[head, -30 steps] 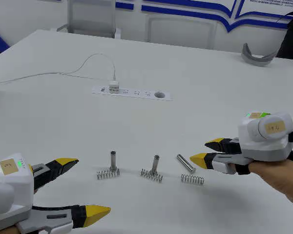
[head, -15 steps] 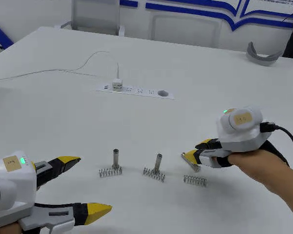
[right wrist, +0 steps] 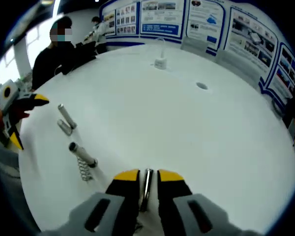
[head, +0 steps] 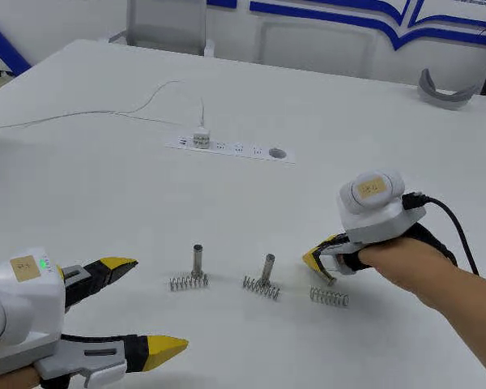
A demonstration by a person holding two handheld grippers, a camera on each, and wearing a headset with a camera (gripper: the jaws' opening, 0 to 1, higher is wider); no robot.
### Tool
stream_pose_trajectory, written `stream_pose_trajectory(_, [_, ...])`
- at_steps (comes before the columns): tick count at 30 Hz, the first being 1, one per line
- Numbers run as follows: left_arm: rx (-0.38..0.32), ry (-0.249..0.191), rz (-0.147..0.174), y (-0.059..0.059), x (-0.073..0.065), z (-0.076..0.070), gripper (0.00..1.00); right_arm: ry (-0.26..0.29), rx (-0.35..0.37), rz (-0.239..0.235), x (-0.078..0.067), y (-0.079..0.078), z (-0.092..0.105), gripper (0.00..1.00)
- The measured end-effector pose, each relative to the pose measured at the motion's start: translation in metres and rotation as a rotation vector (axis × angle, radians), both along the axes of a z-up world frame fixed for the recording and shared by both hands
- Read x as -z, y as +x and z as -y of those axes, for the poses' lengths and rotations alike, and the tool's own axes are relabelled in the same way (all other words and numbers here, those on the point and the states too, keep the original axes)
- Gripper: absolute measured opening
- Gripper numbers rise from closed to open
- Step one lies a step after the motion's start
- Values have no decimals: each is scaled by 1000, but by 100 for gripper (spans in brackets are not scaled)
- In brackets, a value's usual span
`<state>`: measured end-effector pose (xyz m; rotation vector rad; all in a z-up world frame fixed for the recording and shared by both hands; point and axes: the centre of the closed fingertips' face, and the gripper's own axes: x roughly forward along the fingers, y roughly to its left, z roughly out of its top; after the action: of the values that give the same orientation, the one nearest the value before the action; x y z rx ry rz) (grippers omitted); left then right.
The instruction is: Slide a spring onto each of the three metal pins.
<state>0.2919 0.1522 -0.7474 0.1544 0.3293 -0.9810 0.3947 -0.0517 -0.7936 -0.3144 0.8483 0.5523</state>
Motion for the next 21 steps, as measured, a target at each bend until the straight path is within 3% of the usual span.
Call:
stream_pose_trajectory(11, [-5,2,-4,0,1,-2,79,1,16,-54,10,1,1,12])
stream_pose_trajectory(21, [-7,3,-6,1,2,-2,78,11,25,-90,11,1,1,10])
